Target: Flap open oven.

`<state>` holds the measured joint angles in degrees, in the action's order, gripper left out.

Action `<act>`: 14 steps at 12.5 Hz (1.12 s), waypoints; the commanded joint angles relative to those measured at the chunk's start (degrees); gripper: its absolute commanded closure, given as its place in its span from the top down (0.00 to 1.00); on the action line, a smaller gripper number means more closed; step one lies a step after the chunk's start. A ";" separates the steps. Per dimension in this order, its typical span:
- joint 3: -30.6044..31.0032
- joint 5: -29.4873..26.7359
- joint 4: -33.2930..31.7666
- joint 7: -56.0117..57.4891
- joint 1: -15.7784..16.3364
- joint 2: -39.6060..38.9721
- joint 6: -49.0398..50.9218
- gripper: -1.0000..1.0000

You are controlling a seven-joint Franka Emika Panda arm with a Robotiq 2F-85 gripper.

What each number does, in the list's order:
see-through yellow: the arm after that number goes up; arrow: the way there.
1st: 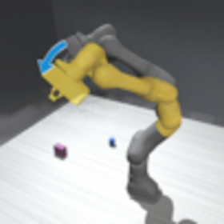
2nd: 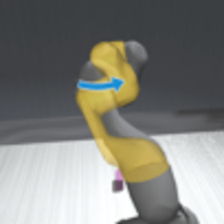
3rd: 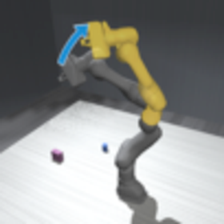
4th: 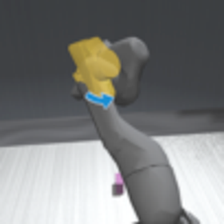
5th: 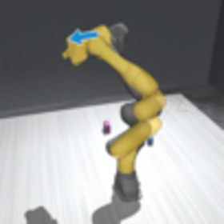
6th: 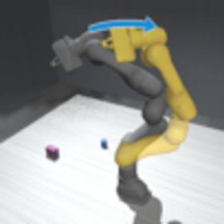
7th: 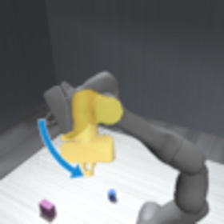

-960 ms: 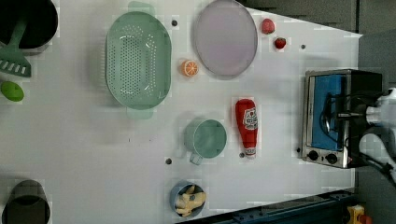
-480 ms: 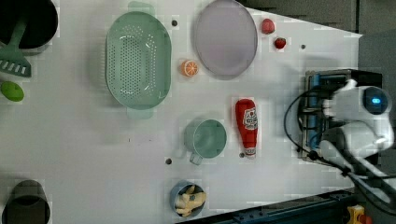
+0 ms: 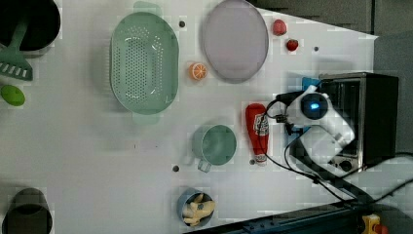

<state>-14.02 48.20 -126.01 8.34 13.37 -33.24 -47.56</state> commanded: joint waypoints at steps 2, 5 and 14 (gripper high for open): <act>-0.80 -0.87 3.64 -6.92 2.42 0.10 3.47 0.17; -0.85 -7.22 4.14 -6.91 2.28 5.24 1.37 0.17; -4.30 -40.73 4.94 -6.92 1.56 29.53 8.25 0.17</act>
<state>-15.88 9.34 -121.08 3.86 15.42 -2.40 -41.57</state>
